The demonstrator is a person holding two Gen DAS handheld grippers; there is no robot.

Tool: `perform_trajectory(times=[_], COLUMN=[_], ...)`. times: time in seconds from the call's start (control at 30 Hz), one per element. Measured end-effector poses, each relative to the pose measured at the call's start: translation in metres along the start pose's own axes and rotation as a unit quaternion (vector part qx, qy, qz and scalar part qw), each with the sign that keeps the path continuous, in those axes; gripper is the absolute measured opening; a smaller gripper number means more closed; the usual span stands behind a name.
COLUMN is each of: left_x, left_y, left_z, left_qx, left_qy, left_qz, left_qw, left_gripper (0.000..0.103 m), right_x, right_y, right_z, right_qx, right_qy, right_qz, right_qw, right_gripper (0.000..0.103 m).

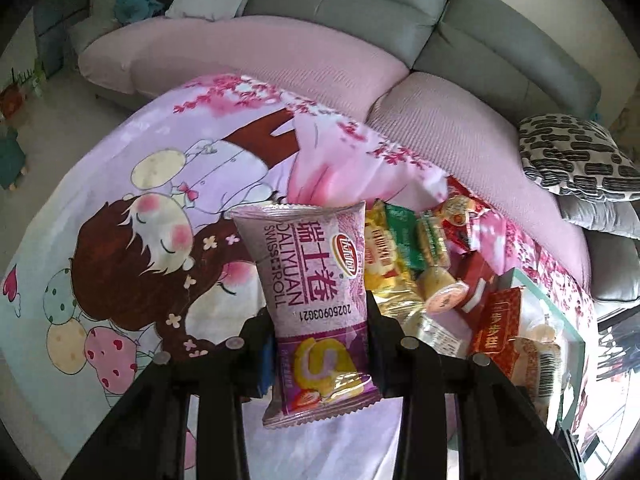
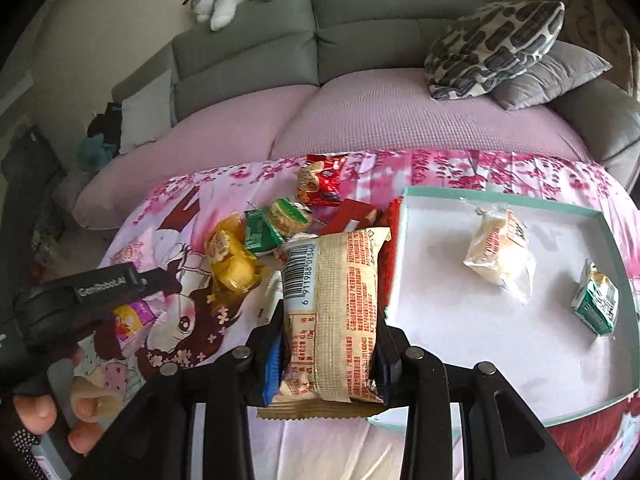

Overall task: Organize snacks
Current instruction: 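Carry the Swiss roll with the left tool while the right tool carries the biscuit pack to the tray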

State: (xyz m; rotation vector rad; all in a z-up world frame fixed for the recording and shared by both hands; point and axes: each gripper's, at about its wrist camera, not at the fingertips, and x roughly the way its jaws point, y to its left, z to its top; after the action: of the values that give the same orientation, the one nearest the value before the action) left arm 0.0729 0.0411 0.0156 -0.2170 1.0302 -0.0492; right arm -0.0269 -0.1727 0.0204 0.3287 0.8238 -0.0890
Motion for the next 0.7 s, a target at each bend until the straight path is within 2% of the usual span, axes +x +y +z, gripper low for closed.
perform_trajectory(times=[0.2,0.4,0.57,0.7], left_x=[-0.009,-0.009,-0.011,-0.008], left_y=[-0.028,-0.073,-0.122,-0.159], left_z=[-0.009,-0.028,-0.055,-0.08], left_qx=[0.039,0.109,0.189,0.247], left_qy=[-0.012,-0.006,0.0,0.018], left_qz=[-0.016,-0.047,-0.08,-0.108], left_qw=[0.999,0.9929,0.9787,0.9628], left_gripper=[0.038,0.038,0.039,0.039], right_x=[-0.01,-0.018,-0.026,-0.036], right_y=[-0.031,-0.092,-0.142,-0.169], right_z=[0.004,0.007,0.001,-0.004], right_qx=[0.047,0.124,0.187,0.217], right_qy=[-0.009,-0.006,-0.001,-0.005], right_qz=[-0.005,-0.049,-0.076,-0.097], right_qw=[0.999,0.991,0.979,0.971], right_gripper=[0.038,0.039,0.039,0.039])
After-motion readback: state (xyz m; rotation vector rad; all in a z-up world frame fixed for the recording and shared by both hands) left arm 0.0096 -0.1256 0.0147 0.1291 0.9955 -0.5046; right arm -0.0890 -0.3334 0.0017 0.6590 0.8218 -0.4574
